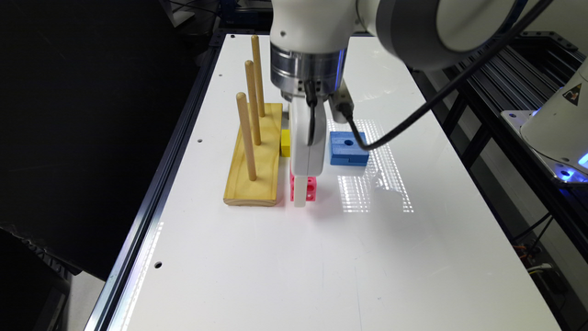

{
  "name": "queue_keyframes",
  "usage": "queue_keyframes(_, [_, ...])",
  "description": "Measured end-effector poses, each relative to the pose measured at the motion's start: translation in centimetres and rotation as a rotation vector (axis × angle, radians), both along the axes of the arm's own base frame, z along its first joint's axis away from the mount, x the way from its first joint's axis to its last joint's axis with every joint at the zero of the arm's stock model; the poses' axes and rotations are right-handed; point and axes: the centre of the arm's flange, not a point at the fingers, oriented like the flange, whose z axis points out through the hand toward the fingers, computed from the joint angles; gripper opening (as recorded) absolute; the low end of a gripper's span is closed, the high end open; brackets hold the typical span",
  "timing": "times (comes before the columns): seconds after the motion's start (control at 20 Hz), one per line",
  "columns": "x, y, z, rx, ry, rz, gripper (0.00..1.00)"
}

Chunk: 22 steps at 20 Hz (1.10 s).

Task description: Pick up pink block.

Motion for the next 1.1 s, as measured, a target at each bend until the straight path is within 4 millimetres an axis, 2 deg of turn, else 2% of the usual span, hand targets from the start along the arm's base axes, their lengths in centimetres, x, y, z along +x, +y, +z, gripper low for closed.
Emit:
queue_keyframes(0.1, [0.0,0.0,0.7,-0.003,-0.003,0.001,0.00])
queue_keyframes(0.75, [-0.8,0.6,10.1,-0.042,-0.019,-0.003,0.00])
queue_keyframes(0.9, [-1.0,0.7,11.1,-0.047,-0.021,-0.003,0.00])
queue_keyframes(1.1, [-1.0,0.7,11.0,-0.047,-0.020,-0.003,0.00])
